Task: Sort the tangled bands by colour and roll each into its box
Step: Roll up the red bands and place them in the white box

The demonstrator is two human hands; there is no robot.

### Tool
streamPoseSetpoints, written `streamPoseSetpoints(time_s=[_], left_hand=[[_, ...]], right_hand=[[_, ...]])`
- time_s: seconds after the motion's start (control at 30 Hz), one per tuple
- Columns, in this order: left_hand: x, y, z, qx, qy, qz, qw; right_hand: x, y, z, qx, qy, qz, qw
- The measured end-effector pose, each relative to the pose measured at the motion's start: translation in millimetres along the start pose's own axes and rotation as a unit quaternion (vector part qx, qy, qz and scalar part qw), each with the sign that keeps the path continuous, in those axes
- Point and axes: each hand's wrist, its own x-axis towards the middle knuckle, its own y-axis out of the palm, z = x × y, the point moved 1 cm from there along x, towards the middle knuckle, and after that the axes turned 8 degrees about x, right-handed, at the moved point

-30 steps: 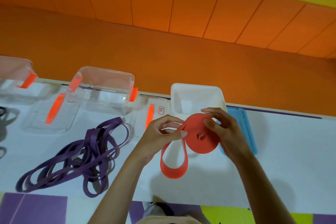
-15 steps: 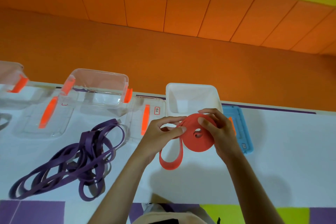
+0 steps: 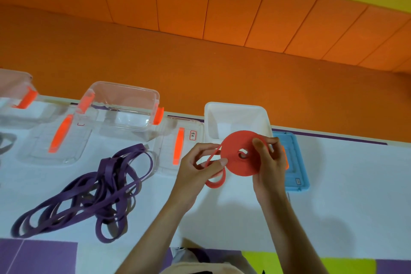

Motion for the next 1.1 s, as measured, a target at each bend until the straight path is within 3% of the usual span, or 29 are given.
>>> streamPoseSetpoints(time_s=[0.13, 0.3, 0.43, 0.67, 0.83, 1.0, 1.1], left_hand=[[-4, -3, 6, -0.029, -0.01, -0.058, 0.998], [-7, -18, 7, -0.013, -0.012, -0.006, 1.0], [-8, -14, 7, -0.011, -0.004, -0.014, 1.0], [-18, 15, 17, -0.045, 0.009, -0.155, 0.987], [-21, 25, 24, -0.119, -0.015, -0.156, 0.98], [-15, 37, 22, -0.097, -0.005, -0.168, 0.981], [-5, 44, 20, -0.103, -0.044, -0.156, 0.981]], right_hand=[[-4, -3, -3, -0.054, 0.02, 0.057, 0.997], [1, -14, 4, -0.118, 0.095, 0.154, 0.976], [4, -17, 7, -0.141, 0.055, 0.172, 0.974], [-8, -20, -3, -0.107, -0.004, 0.069, 0.992], [-10, -15, -14, -0.069, -0.024, -0.014, 0.997], [-6, -14, -25, -0.032, -0.045, -0.078, 0.995], [3, -11, -27, -0.011, -0.053, -0.122, 0.991]])
